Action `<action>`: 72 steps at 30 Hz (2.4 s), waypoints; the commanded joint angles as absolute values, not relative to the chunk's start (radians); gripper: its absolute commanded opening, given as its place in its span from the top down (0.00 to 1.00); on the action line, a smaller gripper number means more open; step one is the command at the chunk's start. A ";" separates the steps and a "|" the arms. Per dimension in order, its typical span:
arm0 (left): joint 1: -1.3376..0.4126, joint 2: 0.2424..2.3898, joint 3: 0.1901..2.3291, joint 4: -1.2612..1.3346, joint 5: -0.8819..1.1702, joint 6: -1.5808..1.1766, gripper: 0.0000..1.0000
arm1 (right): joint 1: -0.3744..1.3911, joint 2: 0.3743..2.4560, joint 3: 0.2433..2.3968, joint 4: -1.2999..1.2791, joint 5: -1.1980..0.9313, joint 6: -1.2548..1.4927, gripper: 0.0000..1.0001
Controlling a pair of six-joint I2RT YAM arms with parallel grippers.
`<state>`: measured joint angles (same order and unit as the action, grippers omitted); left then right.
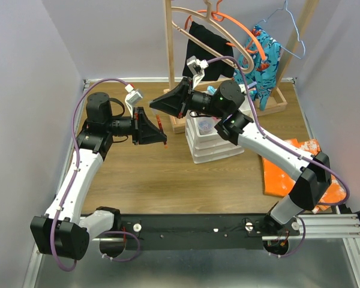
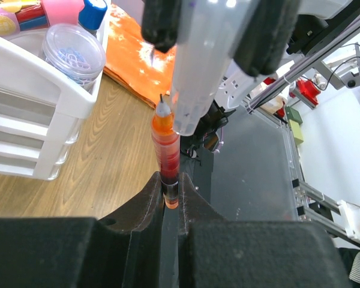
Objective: Sort the stationery into containers
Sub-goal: Close the pen cap on the pen.
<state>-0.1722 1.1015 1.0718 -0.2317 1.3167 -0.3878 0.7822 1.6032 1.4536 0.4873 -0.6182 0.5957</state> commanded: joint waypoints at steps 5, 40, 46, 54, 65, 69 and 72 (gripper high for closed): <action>-0.166 1.100 1.097 -0.190 1.301 -0.414 1.00 | 0.781 1.609 1.453 0.522 -0.598 0.607 0.99; -0.160 1.101 1.080 -0.175 1.292 -0.439 1.00 | 0.755 1.632 1.516 0.514 -0.601 0.574 0.99; -0.160 1.106 1.085 -0.164 1.290 -0.442 1.00 | 0.755 1.632 1.494 0.518 -0.595 0.581 0.99; -0.160 1.111 1.072 -0.124 1.285 -0.466 1.00 | 0.756 1.634 1.488 0.522 -0.604 0.606 0.99; -0.152 1.129 1.092 -0.103 1.284 -0.477 1.00 | 0.756 1.638 1.465 0.523 -0.614 0.624 0.99; -0.149 1.123 1.089 -0.103 1.281 -0.477 1.00 | 0.756 1.638 1.465 0.520 -0.615 0.627 0.99; -0.140 1.121 1.095 -0.103 1.272 -0.476 1.00 | 0.758 1.634 1.456 0.499 -0.617 0.621 0.99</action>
